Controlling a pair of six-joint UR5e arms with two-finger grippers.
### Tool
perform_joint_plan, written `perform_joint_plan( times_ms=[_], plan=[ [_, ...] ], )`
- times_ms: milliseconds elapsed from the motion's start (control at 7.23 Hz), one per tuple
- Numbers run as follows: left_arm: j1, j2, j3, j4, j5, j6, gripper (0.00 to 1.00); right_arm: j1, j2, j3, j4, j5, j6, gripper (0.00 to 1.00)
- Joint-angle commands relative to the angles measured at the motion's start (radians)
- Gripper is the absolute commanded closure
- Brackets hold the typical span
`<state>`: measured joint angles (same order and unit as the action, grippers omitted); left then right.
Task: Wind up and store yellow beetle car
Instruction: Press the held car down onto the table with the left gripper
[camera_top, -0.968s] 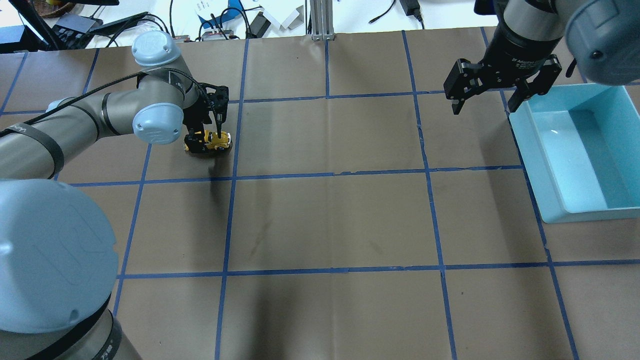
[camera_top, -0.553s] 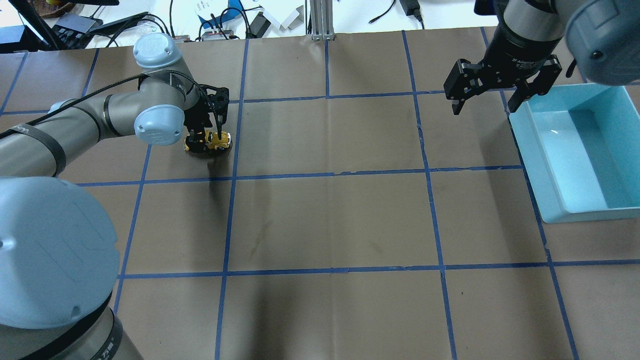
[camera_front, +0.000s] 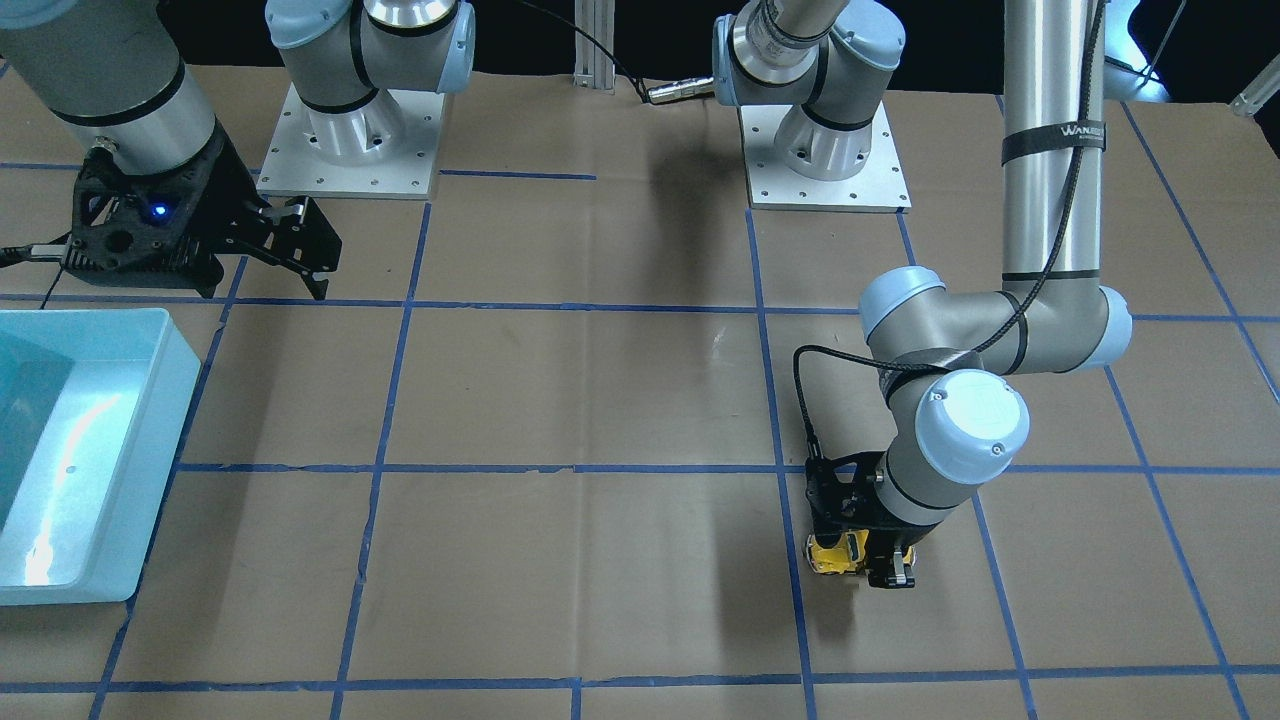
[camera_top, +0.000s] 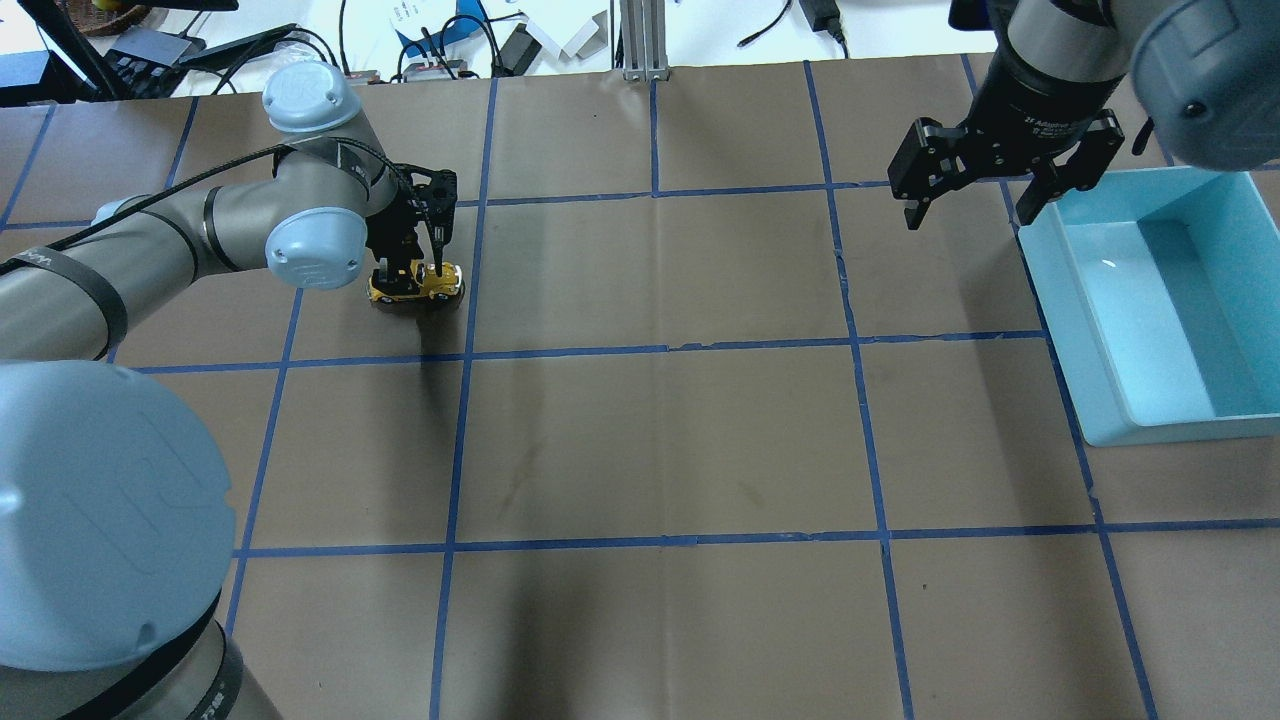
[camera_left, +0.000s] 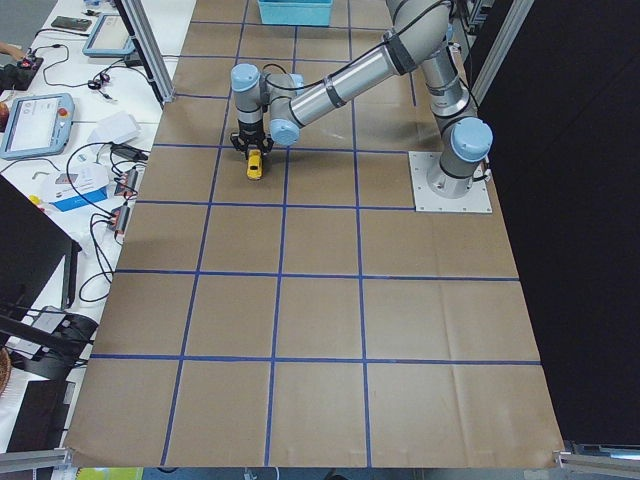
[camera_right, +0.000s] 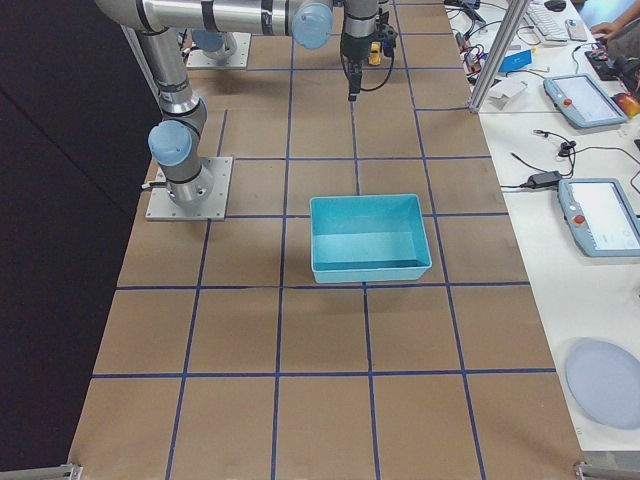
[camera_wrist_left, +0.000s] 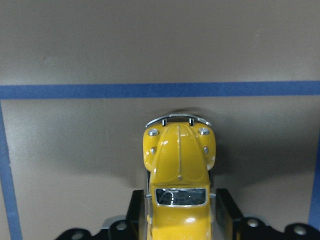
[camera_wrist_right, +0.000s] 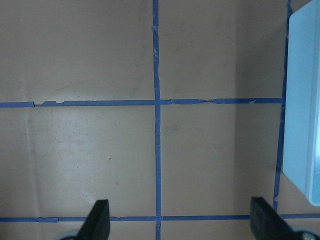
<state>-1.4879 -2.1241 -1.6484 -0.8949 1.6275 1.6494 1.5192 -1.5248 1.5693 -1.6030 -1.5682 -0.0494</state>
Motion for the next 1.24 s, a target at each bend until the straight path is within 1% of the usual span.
perform_joint_plan(
  times_ms=[0, 138, 553, 691, 830, 968, 1106],
  plan=[
    [0.000, -0.003, 0.002, 0.001, 0.000, 0.000, 0.44, -0.001, 0.000, 0.000, 0.000, -0.001, -0.001, 0.00],
    [0.000, -0.005, 0.001, 0.013, 0.000, 0.000, 0.47, -0.001, 0.000, 0.000, 0.000, -0.001, -0.001, 0.00],
    [0.000, -0.008, 0.001, 0.016, 0.000, 0.001, 0.46, -0.001, 0.000, 0.000, 0.000, -0.001, -0.001, 0.00],
    [0.000, -0.008, -0.001, 0.016, 0.000, 0.001, 0.54, -0.001, 0.002, 0.002, 0.002, -0.003, -0.003, 0.00],
    [0.000, -0.008, 0.001, 0.017, 0.000, -0.002, 0.68, -0.002, 0.000, 0.002, 0.000, -0.004, -0.001, 0.00],
    [0.000, -0.007, -0.001, 0.017, 0.000, -0.002, 0.79, -0.002, 0.000, 0.002, 0.002, -0.006, -0.003, 0.00],
    [0.000, -0.007, -0.001, 0.019, 0.000, -0.003, 0.83, -0.002, 0.002, 0.002, 0.002, -0.006, -0.003, 0.00]
  ],
)
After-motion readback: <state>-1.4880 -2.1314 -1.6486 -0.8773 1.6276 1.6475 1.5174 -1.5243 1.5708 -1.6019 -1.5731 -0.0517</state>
